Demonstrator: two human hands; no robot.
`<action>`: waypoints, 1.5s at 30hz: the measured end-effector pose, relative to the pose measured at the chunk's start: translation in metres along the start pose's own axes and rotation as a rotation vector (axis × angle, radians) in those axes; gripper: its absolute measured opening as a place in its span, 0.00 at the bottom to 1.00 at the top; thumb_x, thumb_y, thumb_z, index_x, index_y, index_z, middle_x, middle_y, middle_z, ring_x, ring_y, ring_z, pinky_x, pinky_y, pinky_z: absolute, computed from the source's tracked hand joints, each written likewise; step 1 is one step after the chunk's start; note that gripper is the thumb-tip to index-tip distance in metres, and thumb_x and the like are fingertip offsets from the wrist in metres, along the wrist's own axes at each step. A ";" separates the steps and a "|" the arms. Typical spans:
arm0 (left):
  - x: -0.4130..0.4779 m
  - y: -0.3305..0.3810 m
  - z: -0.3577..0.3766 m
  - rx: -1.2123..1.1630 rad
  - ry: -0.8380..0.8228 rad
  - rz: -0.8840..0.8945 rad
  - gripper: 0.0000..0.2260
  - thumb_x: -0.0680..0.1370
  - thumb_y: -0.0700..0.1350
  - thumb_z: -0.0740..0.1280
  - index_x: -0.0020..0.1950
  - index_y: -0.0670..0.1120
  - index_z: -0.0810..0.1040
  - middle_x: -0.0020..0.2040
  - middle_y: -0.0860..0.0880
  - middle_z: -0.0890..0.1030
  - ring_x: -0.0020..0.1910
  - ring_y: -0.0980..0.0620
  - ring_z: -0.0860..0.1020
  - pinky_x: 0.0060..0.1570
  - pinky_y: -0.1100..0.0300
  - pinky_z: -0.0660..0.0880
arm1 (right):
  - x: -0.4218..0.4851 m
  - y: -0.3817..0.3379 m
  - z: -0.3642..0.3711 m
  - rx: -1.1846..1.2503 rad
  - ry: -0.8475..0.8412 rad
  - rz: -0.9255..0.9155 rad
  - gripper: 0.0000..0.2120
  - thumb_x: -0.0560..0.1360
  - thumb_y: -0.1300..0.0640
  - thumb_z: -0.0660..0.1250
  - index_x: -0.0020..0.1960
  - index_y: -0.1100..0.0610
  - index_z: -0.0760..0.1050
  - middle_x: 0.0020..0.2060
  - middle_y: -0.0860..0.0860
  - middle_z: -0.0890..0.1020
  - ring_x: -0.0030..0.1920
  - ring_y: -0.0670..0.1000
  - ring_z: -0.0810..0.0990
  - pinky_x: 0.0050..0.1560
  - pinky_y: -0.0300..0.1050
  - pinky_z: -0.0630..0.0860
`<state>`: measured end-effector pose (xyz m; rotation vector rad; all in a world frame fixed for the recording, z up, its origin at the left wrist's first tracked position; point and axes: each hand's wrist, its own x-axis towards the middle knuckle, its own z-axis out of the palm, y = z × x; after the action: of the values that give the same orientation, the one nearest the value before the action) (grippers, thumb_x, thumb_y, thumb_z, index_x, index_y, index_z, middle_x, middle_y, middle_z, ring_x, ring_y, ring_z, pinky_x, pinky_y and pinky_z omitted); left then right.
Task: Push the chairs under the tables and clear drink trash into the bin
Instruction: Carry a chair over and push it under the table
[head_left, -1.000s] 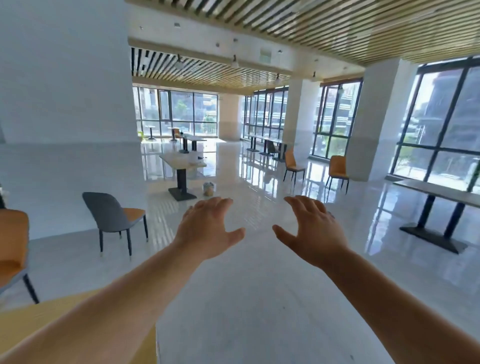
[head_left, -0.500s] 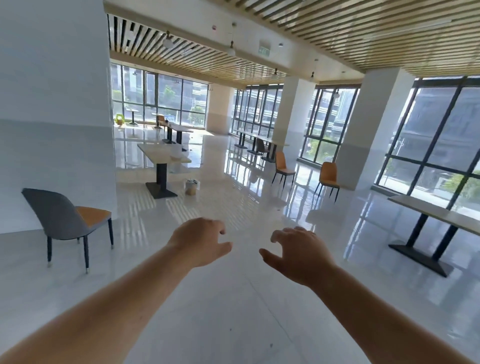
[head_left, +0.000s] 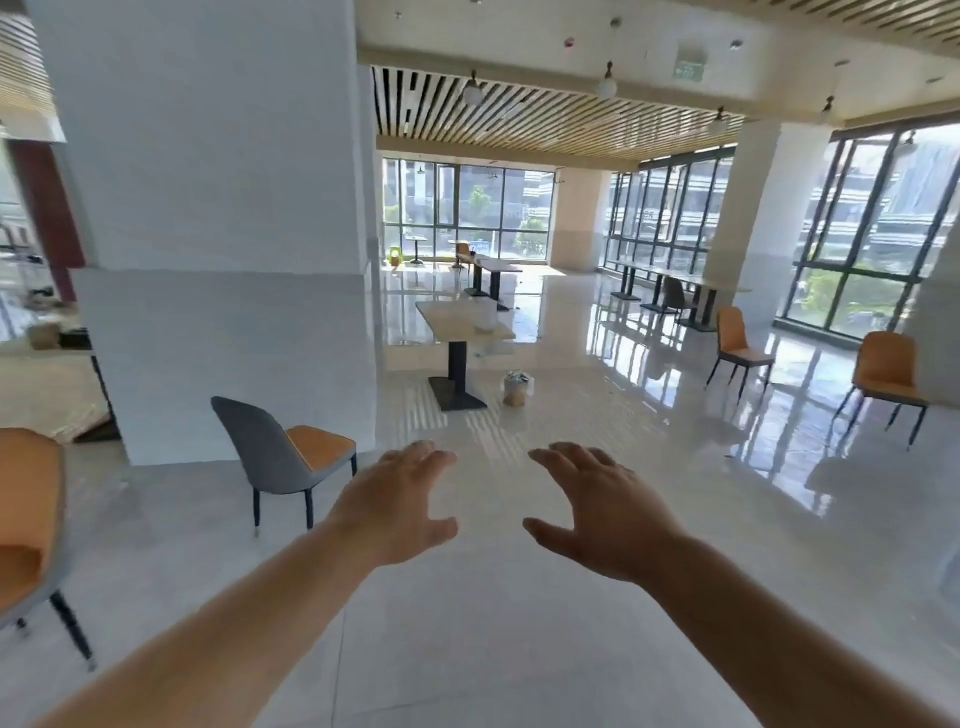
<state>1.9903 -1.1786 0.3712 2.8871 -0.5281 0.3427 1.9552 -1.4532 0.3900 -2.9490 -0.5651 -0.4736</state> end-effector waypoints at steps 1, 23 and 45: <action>0.013 -0.017 0.006 -0.003 -0.020 -0.055 0.37 0.75 0.67 0.67 0.80 0.59 0.58 0.83 0.54 0.59 0.78 0.49 0.64 0.70 0.45 0.71 | 0.025 0.010 0.016 0.014 -0.020 -0.020 0.40 0.75 0.26 0.58 0.81 0.43 0.57 0.79 0.46 0.66 0.76 0.52 0.65 0.73 0.53 0.67; 0.303 -0.373 0.059 0.037 0.028 -0.542 0.34 0.74 0.66 0.69 0.77 0.56 0.66 0.77 0.53 0.71 0.73 0.50 0.70 0.67 0.49 0.72 | 0.556 -0.053 0.248 0.174 -0.142 -0.441 0.36 0.75 0.28 0.61 0.77 0.43 0.59 0.74 0.46 0.71 0.73 0.54 0.69 0.71 0.54 0.69; 0.522 -0.769 0.141 0.111 -0.297 -0.918 0.38 0.77 0.61 0.70 0.82 0.55 0.58 0.83 0.52 0.56 0.77 0.46 0.63 0.70 0.49 0.70 | 1.007 -0.126 0.535 0.398 -0.433 -0.454 0.41 0.73 0.28 0.64 0.80 0.43 0.54 0.76 0.47 0.67 0.72 0.57 0.68 0.64 0.55 0.75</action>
<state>2.7749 -0.6727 0.2636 2.9137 0.8036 -0.2069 2.9476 -0.9062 0.2115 -2.5247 -1.2238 0.2425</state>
